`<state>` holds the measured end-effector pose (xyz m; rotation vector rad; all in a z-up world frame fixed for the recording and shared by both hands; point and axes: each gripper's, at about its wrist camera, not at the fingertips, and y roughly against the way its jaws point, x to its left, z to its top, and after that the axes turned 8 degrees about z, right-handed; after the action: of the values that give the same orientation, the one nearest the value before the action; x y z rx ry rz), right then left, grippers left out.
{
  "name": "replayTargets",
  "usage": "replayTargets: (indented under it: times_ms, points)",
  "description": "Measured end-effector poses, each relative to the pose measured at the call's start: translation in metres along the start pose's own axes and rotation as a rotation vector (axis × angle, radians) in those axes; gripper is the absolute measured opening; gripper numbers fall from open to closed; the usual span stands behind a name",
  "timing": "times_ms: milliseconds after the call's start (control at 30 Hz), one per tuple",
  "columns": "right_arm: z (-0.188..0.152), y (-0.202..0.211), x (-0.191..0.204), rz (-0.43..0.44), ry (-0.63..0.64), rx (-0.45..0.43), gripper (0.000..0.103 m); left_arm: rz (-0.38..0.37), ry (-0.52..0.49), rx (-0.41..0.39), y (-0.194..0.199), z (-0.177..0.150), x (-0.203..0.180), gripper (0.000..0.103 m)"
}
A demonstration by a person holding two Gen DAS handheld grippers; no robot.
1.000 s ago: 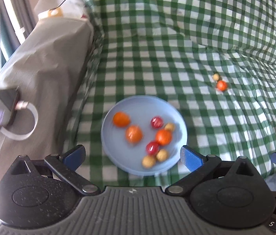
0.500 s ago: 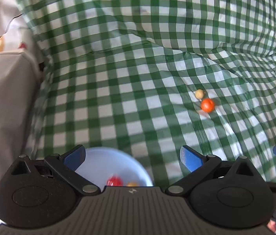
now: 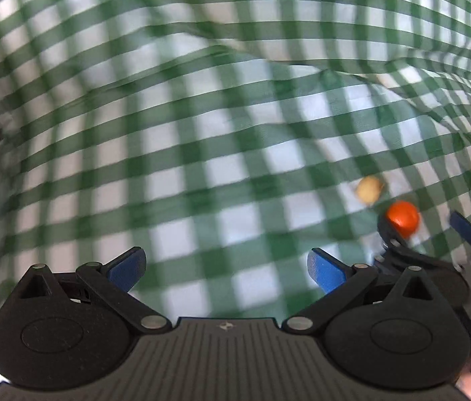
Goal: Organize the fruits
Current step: 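Grasp an orange tangerine with the right gripper while the left gripper grasps a yellow plum, then carry the tangerine and yellow plum over the blue plate and open both grippers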
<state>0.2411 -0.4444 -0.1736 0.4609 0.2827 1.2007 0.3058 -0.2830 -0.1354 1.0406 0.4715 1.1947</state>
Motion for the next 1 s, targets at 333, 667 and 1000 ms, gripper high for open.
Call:
replayTargets:
  times_ms: [333,667,1000]
  points:
    - [-0.011,0.009,-0.065,-0.068,-0.159,-0.005,0.102,-0.103,-0.191,-0.068,-0.046,0.026,-0.083,0.103]
    - [-0.013,0.019,-0.042,-0.025,-0.054,-0.044,0.037,-0.169,-0.252,-0.102,-0.025,0.017,-0.102,0.027]
    - [-0.013,0.119,-0.036,-0.037,-0.087,-0.037,0.037,-0.069,-0.075,-0.031,0.103,-0.095,0.013,0.027]
